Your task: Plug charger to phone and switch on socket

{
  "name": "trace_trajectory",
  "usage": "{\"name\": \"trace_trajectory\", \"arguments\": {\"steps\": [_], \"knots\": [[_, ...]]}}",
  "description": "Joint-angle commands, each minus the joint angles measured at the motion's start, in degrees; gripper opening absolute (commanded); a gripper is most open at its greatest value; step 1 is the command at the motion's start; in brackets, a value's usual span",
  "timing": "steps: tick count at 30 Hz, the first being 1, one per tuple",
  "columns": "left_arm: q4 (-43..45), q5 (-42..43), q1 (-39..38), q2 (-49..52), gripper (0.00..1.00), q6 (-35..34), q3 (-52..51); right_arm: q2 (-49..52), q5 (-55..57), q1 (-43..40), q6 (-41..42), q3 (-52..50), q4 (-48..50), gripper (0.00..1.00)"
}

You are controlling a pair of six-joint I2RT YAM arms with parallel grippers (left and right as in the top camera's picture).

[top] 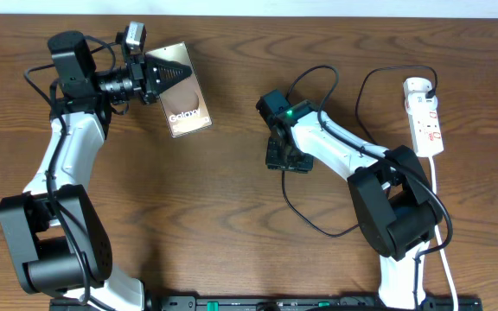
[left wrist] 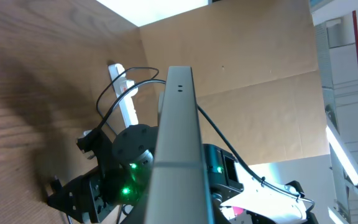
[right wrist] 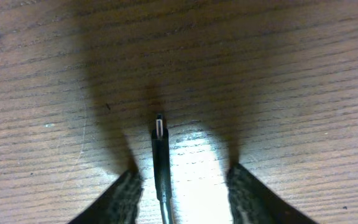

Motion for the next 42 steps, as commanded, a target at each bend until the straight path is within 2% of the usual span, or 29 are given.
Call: {"name": "trace_trajectory", "arguments": {"steps": [1,5,14,20,29,36,39,42], "knots": [[0.44,1.75,0.09,-0.35,0.07,1.22,0.85,1.57,-1.97,0.0,-0.55,-0.28,0.2,0.37],[0.44,1.75,0.09,-0.35,0.07,1.22,0.85,1.57,-2.36,0.0,-0.55,-0.28,0.17,0.28],[0.44,1.75,0.09,-0.35,0.07,1.22,0.85,1.57,-2.78,0.0,-0.55,-0.28,0.17,0.21],[0.42,1.75,0.09,-0.35,0.07,1.22,0.85,1.57,-2.78,0.0,-0.55,-0.28,0.15,0.02],[0.44,1.75,0.09,-0.35,0.07,1.22,0.85,1.49,-3.8,-0.02,-1.18,-0.02,0.22,0.01],[0.44,1.81,1.31,-0.35,0.08,1.16,0.85,-1.4,-9.62,-1.84,-10.99,5.07,-1.92,0.01],[0.42,1.81,2.97,-0.35,0.07,1.11,0.85,-3.54,-19.39,-3.58,-18.75,8.28,-2.19,0.01],[0.42,1.81,4.85,-0.35,0.07,0.31,0.85,-5.49,-35.6,-5.7,-28.2,11.17,-1.99,0.01]]}}
